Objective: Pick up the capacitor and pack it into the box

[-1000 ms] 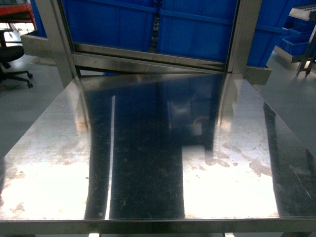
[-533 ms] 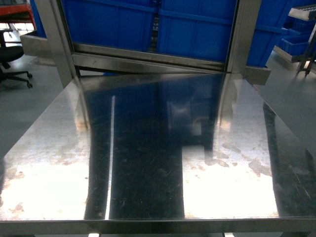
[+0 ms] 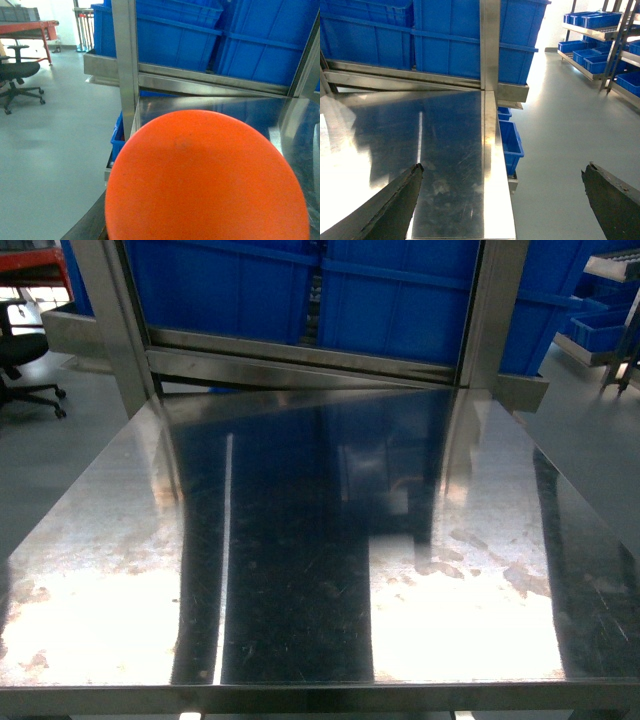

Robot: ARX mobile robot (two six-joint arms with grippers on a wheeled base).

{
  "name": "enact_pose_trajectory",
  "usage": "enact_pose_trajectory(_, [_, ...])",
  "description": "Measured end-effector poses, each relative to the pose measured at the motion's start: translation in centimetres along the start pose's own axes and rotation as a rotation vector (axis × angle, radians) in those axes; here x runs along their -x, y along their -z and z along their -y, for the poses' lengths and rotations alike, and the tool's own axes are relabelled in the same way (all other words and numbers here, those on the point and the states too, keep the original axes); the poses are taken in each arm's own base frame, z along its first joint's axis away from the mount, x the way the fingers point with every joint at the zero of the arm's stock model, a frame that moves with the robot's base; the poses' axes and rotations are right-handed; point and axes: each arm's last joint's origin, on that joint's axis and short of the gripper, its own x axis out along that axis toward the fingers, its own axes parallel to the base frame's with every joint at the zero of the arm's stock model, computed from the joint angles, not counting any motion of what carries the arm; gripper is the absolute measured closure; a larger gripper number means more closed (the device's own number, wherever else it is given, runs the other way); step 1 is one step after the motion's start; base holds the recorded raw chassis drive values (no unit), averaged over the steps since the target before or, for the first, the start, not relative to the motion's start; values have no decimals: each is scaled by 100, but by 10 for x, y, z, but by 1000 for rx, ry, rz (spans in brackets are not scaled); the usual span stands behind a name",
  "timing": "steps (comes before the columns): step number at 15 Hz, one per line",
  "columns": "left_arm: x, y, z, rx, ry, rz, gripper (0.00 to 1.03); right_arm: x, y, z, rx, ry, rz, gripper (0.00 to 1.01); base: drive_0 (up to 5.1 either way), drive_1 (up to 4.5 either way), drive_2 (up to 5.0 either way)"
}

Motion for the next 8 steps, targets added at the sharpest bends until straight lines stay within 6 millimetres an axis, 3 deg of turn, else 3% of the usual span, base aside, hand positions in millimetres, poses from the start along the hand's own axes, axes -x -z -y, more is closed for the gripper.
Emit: enact_pose_trajectory(8, [14,-1,0,0,0,6,59,0,0,0,0,0,0,3,0,0,0])
